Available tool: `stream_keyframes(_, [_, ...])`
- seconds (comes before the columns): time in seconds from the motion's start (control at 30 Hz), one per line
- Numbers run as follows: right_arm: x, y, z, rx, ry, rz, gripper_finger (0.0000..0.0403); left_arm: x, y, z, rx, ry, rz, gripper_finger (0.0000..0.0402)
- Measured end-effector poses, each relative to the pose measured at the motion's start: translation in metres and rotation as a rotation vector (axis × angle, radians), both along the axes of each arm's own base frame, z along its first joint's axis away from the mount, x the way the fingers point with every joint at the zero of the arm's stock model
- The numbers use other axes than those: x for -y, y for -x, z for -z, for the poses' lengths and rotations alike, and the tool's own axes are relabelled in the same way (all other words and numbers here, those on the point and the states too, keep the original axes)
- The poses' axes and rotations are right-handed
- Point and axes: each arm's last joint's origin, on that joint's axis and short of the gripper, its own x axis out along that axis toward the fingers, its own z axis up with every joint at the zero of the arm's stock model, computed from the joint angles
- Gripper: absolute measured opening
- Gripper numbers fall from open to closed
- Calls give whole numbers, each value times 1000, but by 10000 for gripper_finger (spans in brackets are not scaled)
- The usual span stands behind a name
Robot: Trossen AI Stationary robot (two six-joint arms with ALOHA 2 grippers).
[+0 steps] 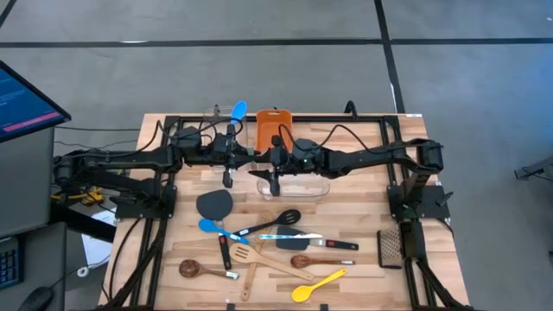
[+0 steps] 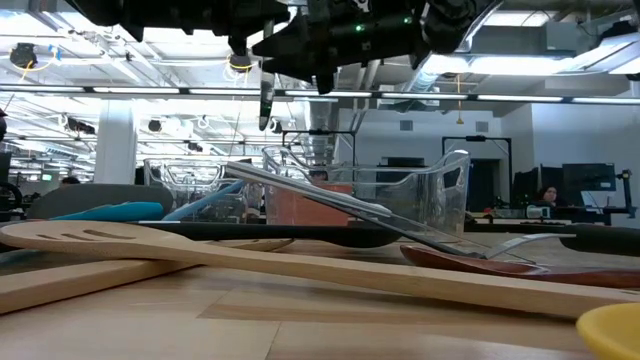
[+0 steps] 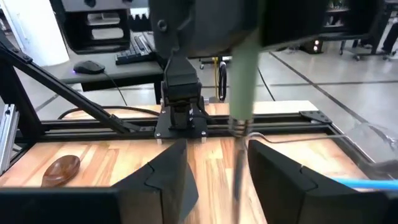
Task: Pick & Place Kitchen Items
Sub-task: Put the green knife into the orange bin
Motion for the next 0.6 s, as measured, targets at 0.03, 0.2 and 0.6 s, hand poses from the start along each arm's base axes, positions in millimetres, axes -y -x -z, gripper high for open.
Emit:
stream_keyframes(0.03, [1,2,-2,-12,-1,3,166,0,0,0,0,0,0,6])
stream_keyframes(0.2, [1,8,-14,4,-1,-3,166,0,0,0,0,0,1,6])
stream_keyframes(0.6, [1,7,-12,-2,14,-10,123,0,0,-1,10,-1,2,6])
